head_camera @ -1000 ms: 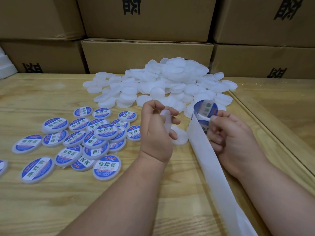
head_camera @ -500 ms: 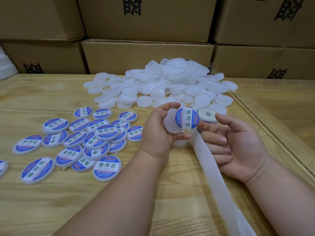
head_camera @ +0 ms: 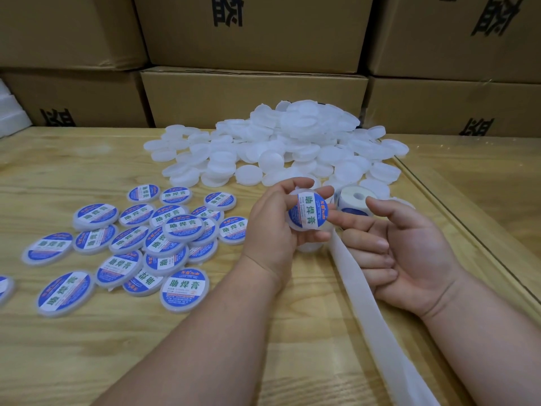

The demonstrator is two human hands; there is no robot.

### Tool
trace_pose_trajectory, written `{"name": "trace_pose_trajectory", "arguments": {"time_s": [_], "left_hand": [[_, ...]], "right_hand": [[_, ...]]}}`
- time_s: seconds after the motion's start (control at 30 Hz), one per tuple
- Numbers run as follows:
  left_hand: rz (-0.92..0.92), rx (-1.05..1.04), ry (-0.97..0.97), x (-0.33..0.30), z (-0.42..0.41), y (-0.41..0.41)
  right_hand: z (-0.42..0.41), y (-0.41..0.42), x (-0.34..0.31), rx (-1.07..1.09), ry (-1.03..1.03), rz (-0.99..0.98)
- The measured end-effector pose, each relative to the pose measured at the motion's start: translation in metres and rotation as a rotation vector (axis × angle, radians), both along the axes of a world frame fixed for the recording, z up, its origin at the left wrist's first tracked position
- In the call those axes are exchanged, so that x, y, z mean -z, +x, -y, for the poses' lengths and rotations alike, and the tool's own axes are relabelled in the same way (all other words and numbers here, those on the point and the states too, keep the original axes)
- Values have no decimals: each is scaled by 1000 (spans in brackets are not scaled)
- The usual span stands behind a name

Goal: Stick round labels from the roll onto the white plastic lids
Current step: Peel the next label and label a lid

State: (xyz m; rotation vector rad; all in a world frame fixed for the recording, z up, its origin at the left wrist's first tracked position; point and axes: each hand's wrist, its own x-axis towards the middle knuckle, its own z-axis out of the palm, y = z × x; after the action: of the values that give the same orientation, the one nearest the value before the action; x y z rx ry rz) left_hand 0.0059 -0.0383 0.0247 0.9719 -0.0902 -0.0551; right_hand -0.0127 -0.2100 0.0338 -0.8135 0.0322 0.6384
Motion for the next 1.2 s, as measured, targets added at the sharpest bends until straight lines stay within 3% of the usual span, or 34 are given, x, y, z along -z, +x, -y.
{"name": "trace_pose_trajectory", "arguments": {"time_s": [0.73, 1.07, 1.2], "left_hand": [[67, -41, 120, 4, 2, 0], [118, -194, 236, 9, 6, 2], [126, -222, 248, 10, 6, 3]], "right_hand": [[3, 1, 2, -29, -21, 3], [4, 1, 3, -116, 64, 56], [5, 2, 2, -22, 69, 59]]}}
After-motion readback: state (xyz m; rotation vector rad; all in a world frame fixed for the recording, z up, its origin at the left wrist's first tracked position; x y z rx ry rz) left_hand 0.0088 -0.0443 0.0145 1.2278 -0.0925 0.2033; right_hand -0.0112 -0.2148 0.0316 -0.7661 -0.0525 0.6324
